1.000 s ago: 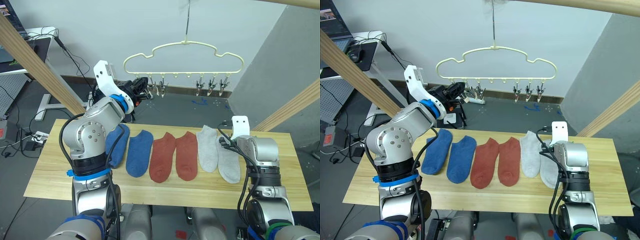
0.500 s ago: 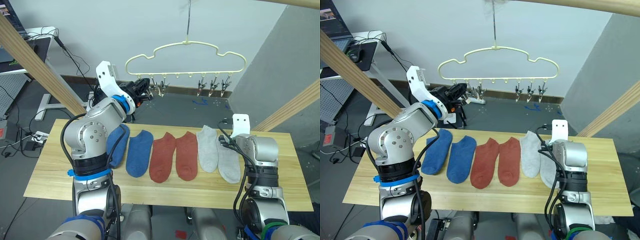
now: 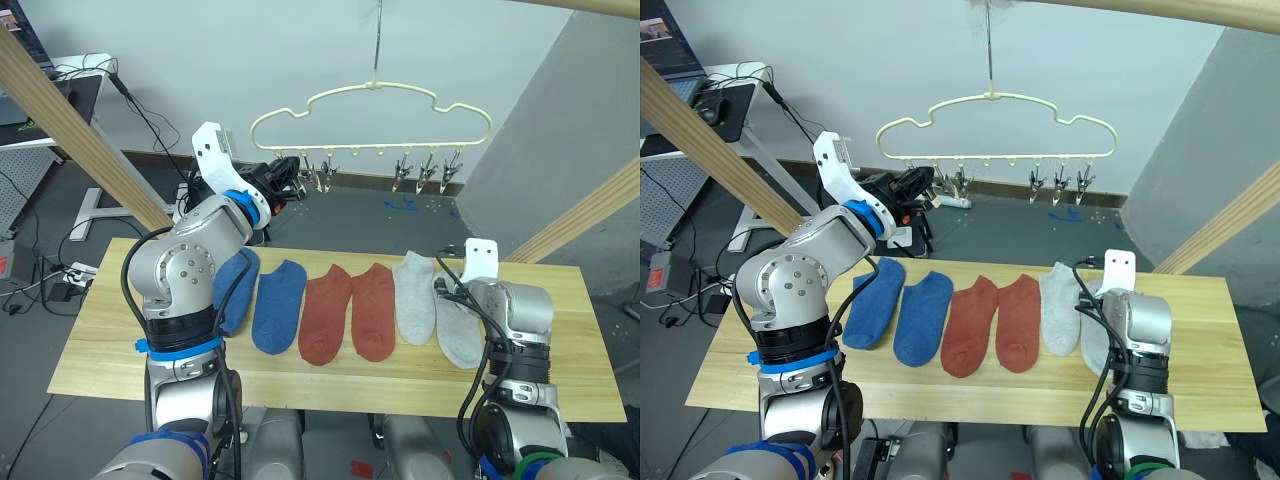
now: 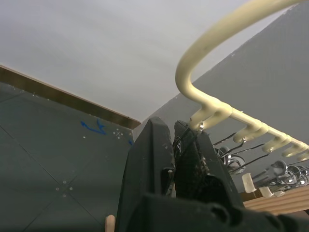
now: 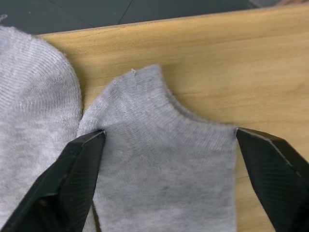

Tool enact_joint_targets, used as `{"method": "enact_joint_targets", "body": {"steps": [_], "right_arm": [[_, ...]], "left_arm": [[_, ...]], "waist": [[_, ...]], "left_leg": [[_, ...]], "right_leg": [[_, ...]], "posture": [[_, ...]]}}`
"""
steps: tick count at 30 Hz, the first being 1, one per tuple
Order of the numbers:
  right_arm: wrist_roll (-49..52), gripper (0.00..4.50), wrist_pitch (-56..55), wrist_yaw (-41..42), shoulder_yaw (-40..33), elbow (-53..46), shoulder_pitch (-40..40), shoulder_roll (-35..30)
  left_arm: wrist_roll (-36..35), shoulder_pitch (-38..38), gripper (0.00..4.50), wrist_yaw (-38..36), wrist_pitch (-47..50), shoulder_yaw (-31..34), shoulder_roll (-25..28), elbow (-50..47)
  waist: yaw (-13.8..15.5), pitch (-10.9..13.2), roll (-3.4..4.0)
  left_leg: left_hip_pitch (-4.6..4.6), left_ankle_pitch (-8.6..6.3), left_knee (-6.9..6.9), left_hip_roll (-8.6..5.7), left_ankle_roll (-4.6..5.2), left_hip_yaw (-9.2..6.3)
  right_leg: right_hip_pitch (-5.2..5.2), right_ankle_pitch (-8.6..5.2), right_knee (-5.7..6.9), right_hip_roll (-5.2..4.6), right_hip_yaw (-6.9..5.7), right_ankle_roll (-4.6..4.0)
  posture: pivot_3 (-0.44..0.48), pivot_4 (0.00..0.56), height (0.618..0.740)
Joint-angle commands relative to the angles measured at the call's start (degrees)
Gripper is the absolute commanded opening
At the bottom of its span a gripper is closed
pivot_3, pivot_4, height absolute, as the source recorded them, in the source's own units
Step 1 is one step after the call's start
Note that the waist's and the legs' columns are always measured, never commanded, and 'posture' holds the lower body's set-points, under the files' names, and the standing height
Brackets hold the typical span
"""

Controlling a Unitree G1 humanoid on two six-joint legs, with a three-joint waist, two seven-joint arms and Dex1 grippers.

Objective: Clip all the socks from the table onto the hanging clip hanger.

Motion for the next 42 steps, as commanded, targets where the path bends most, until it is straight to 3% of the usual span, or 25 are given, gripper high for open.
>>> {"method": "enact_joint_targets", "body": {"steps": [1,10,16,23,29,34,42], "right_arm": [[-0.7,3.20,1.4,-1.3,-2.1,1.7,1.7,0.2],[-0.8,0.07,1.8,-1.3,-2.5,1.2,2.0,0.5],[0.4,0.03,3.4,2.5,2.1,-1.1,3.0,-1.5],[5.5,0.03,3.9,15.9,15.8,-11.7,4.9,-11.9],[11.6,0.03,4.1,25.4,19.6,-22.2,3.3,-17.4],[17.7,0.03,7.9,30.2,19.1,-28.4,-0.9,-17.3],[21.6,0.03,9.8,30.1,20.7,-28.7,-8.3,-9.5]], "left_arm": [[-0.2,-0.1,0.11,0.1,-0.8,0.2,0.6,-2.3],[-0.4,0.1,0.11,0.0,-0.7,0.3,0.6,-2.4],[-1.3,0.0,0.11,0.4,0.3,1.3,0.5,-2.1],[-4.9,-1.5,0.11,1.9,3.0,4.8,0.2,-0.6],[-8.4,-2.8,0.11,3.0,4.6,7.4,0.0,0.3],[-10.8,-3.1,0.11,4.0,5.4,8.5,0.0,0.4],[-13.7,-3.1,0.11,6.0,6.2,8.4,0.3,0.6]], "waist": [[0.0,0.0,0.00],[0.0,0.0,0.00],[0.0,0.0,0.00],[-0.2,0.2,0.09],[-0.5,0.6,0.12],[-0.4,1.2,0.09],[-0.3,1.4,0.07]], "left_leg": [[0.00,0.00,0.00,0.00,0.00,0.00],[0.00,0.00,-0.01,0.00,0.00,0.00],[0.00,0.00,-0.01,0.00,0.00,0.00],[0.00,-0.01,-0.05,0.00,-0.02,0.02],[-0.01,-0.01,-0.06,0.01,-0.03,0.04],[-0.04,0.00,-0.05,0.01,-0.10,0.03],[-0.06,0.08,-0.06,0.04,-0.29,0.00]], "right_leg": [[0.00,0.00,0.00,0.00,0.00,0.00],[0.01,0.00,-0.04,-0.01,-0.01,0.01],[0.01,-0.01,-0.05,-0.01,-0.01,0.01],[-0.01,-0.01,-0.11,0.00,0.02,0.02],[-0.03,-0.02,-0.11,0.03,0.04,0.03],[-0.03,-0.02,-0.14,0.01,0.03,0.04],[-0.05,-0.02,-0.15,0.01,0.00,0.03]], "posture": [[0.035,0.358,0.740],[0.035,0.360,0.740],[0.035,0.362,0.740],[0.024,0.365,0.740],[0.017,0.368,0.740],[0.009,0.368,0.740],[0.008,0.364,0.740]]}}
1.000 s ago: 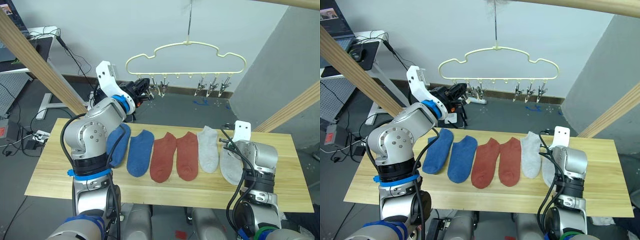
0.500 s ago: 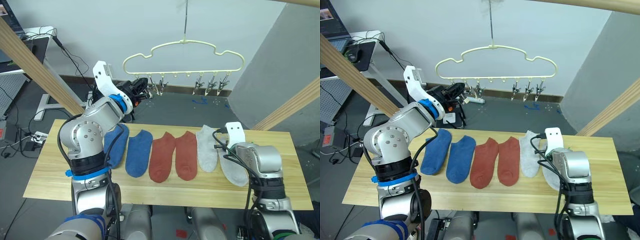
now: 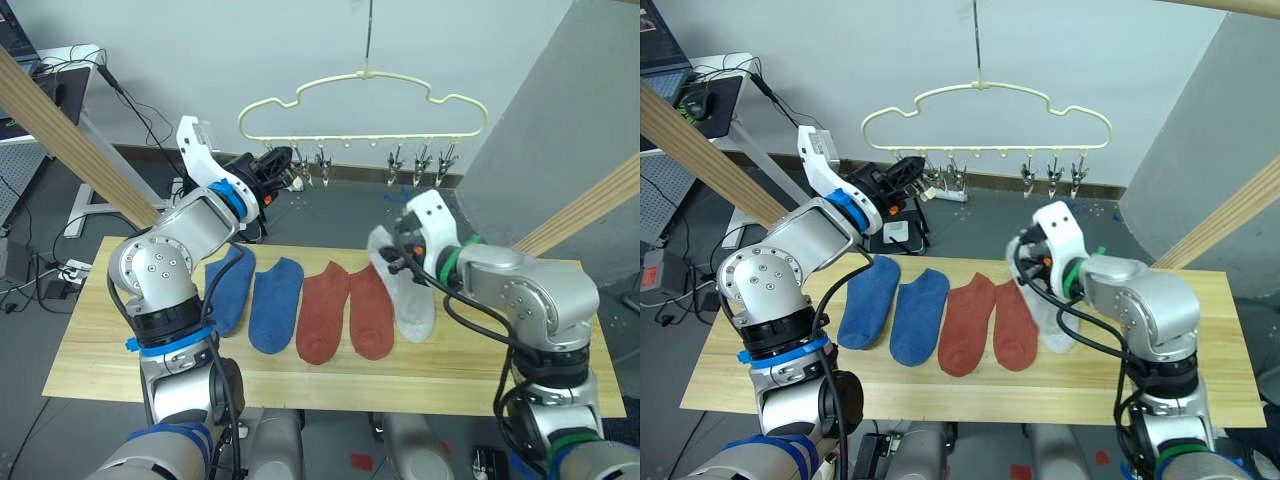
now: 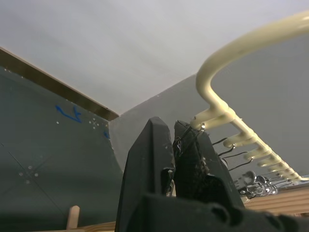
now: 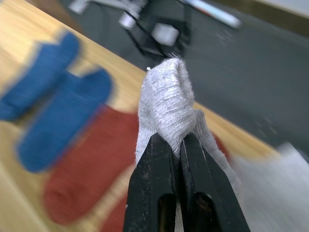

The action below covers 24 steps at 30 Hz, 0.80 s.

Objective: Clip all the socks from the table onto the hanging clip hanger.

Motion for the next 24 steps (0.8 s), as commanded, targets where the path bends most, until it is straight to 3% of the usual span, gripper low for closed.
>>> {"method": "enact_joint_targets", "body": {"steps": [1,10,24], "right_arm": [[1.5,0.03,-0.3,-0.4,0.9,-0.9,-2.1,2.9],[0.5,0.03,-6.1,-1.0,5.1,5.1,-5.7,9.0],[0.2,0.03,-13.1,-1.0,7.4,12.8,-10.3,12.3]], "left_arm": [[-1.5,-0.3,0.11,0.9,0.7,0.2,0.7,-1.3],[-6.6,-0.5,0.11,4.7,1.0,2.9,-0.6,0.0],[-12.7,0.6,0.11,8.1,1.7,2.5,0.2,0.6]], "waist": [[0.1,0.0,0.00],[0.2,0.0,0.00],[0.3,0.0,0.00]], "left_leg": [[-0.01,0.00,0.00,-0.01,-0.01,0.00],[-0.02,0.00,0.01,0.00,-0.03,0.00],[-0.03,-0.01,0.00,0.00,-0.04,-0.02]], "right_leg": [[0.00,0.00,-0.01,-0.02,0.00,0.00],[-0.02,0.00,0.00,-0.03,-0.01,-0.01],[-0.05,0.06,0.01,-0.03,-0.03,-0.11]], "posture": [[0.011,0.363,0.740],[0.024,0.361,0.740],[0.031,0.362,0.740]]}}
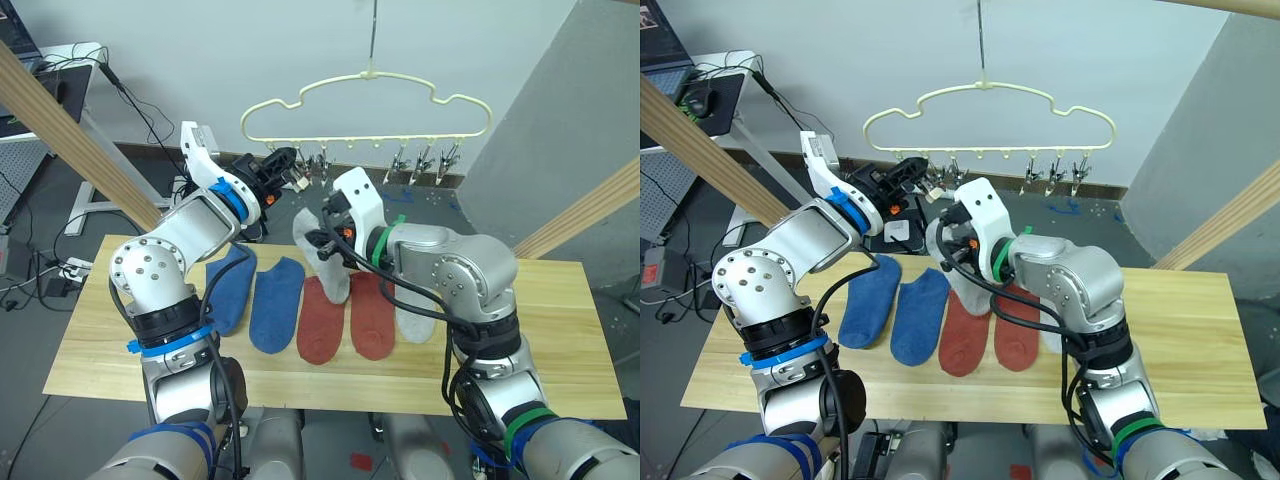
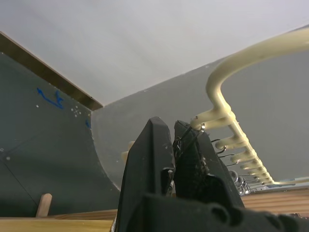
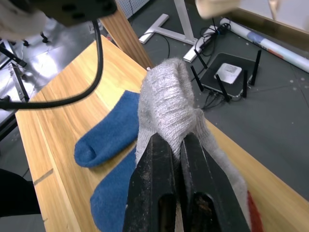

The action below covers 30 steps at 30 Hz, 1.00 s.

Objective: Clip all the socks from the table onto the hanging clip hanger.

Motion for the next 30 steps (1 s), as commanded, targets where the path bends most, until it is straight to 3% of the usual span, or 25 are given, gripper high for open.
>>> {"method": "enact_joint_targets", "body": {"steps": [1,30], "right_arm": [[0.3,0.03,-2.5,0.6,0.3,0.2,-1.8,0.7],[-1.1,0.03,-8.4,-0.7,-0.4,9.3,-6.1,1.2]], "left_arm": [[-1.5,0.6,0.11,0.6,-0.1,0.0,0.8,-0.5],[-3.8,2.0,0.11,1.2,-1.1,-1.5,2.6,-0.9]], "waist": [[0.0,0.0,0.00],[0.0,0.0,0.00]], "left_leg": [[0.00,0.00,0.00,0.00,0.00,0.00],[0.00,0.00,0.00,0.01,-0.02,-0.01]], "right_leg": [[0.00,0.08,0.00,0.00,-0.01,-0.14],[-0.02,0.11,0.04,0.00,-0.01,-0.19]], "posture": [[0.033,0.362,0.740],[0.056,0.344,0.740]]}}
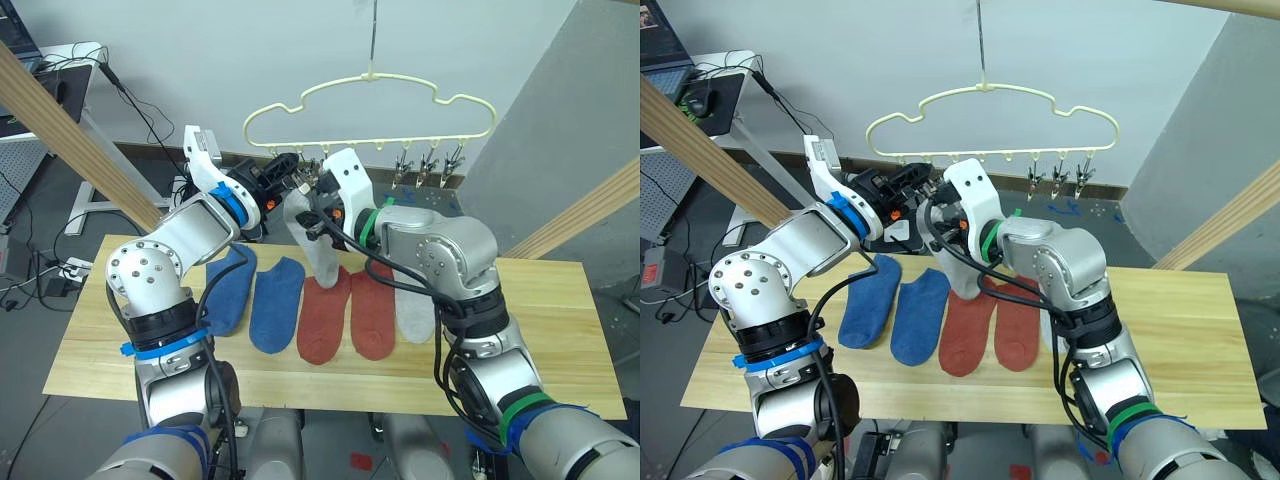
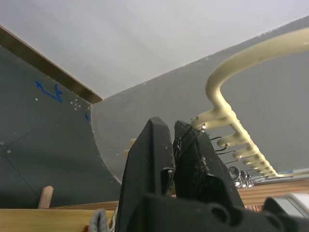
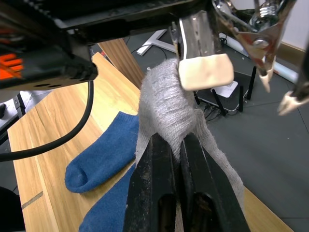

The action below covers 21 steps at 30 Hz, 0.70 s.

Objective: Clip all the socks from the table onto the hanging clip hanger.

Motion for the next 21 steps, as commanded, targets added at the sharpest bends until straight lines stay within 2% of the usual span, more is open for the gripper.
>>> {"method": "enact_joint_targets", "body": {"steps": [1,21], "right_arm": [[-0.7,0.03,-1.3,-0.7,-0.9,-0.2,-1.3,0.4],[-0.6,0.03,-2.2,-1.4,-4.0,0.2,-2.3,2.2]], "left_arm": [[-0.9,0.7,0.11,0.5,-0.7,0.0,0.8,-0.9],[-1.0,1.6,0.11,0.1,-1.4,-0.9,1.5,-0.9]], "waist": [[0.0,0.0,0.00],[0.0,0.0,0.00]], "left_leg": [[0.00,0.00,0.00,0.00,0.00,0.00],[0.00,0.01,0.00,0.00,-0.01,0.01]], "right_leg": [[0.00,0.00,0.00,0.00,0.00,0.00],[-0.05,0.00,0.07,0.00,0.00,-0.01]], "posture": [[0.057,0.343,0.740],[0.051,0.341,0.740]]}}
